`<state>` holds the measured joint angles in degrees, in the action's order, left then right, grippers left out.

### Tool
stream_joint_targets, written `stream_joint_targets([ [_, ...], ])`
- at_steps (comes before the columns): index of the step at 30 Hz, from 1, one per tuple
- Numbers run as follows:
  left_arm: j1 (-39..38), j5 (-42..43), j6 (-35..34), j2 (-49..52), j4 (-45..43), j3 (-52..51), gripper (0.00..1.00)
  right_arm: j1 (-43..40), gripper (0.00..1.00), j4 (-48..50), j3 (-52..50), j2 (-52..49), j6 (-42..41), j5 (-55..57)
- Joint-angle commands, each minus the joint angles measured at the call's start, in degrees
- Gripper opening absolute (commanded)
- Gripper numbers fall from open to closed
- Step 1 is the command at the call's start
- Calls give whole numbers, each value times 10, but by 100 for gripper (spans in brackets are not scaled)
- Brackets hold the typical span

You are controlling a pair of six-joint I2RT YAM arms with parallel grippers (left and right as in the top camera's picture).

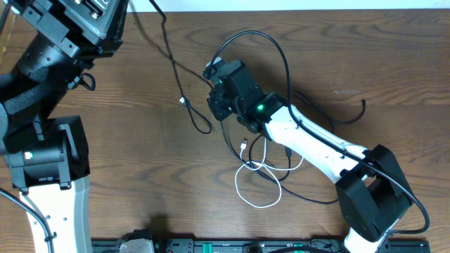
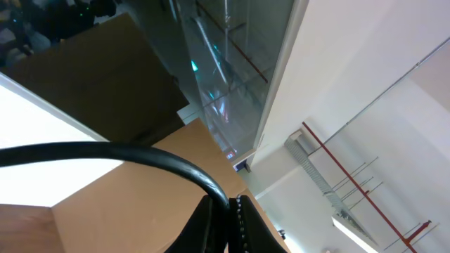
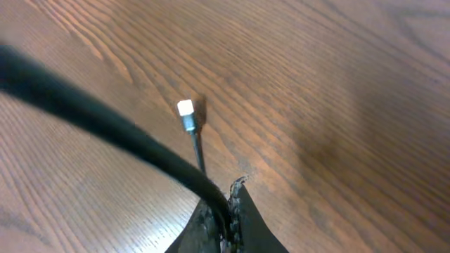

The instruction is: Untangle cables

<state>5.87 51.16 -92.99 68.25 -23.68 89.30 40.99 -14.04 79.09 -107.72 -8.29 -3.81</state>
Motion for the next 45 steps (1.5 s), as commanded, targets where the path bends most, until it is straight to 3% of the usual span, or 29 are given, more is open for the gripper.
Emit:
stream_joint_targets([
  [1, -2, 9, 0, -5, -4, 8, 7, -1, 1, -4, 2, 33, -20, -11],
  [7, -2, 9, 14, -5, -4, 8, 8, -1, 1, -18, 2, 95, -41, -28],
  [12, -2, 6, 132, -2, 22, 8, 8, -1, 1, -75, 2, 170, -50, -63],
  [16, 4, -30, 253, 2, 149, 8, 7, -1, 1, -114, 2, 214, -50, -90],
  [20, 12, -137, 376, 10, 329, 8, 8, -1, 1, -128, 2, 260, -62, -101],
  [21, 12, -190, 417, 17, 407, 8, 8, -3, 1, -122, 2, 289, -71, -101],
  [28, 12, -204, 469, 49, 547, 8, 17, -23, 1, -74, 2, 390, -71, -98],
  [32, 12, -203, 472, 67, 603, 8, 43, -49, 1, -42, 2, 439, -71, -98],
  [36, 12, -203, 544, 85, 647, 8, 80, -76, 1, -16, 2, 471, -71, -98],
  [37, 12, -203, 562, 89, 658, 8, 86, -82, 1, -7, 2, 476, -71, -98],
  [42, 12, -50, 709, 93, 671, 8, 88, -88, 1, 61, 2, 482, -77, -99],
  [45, 12, 73, 718, 92, 654, 8, 88, -88, 1, 103, 2, 476, -89, -98],
])
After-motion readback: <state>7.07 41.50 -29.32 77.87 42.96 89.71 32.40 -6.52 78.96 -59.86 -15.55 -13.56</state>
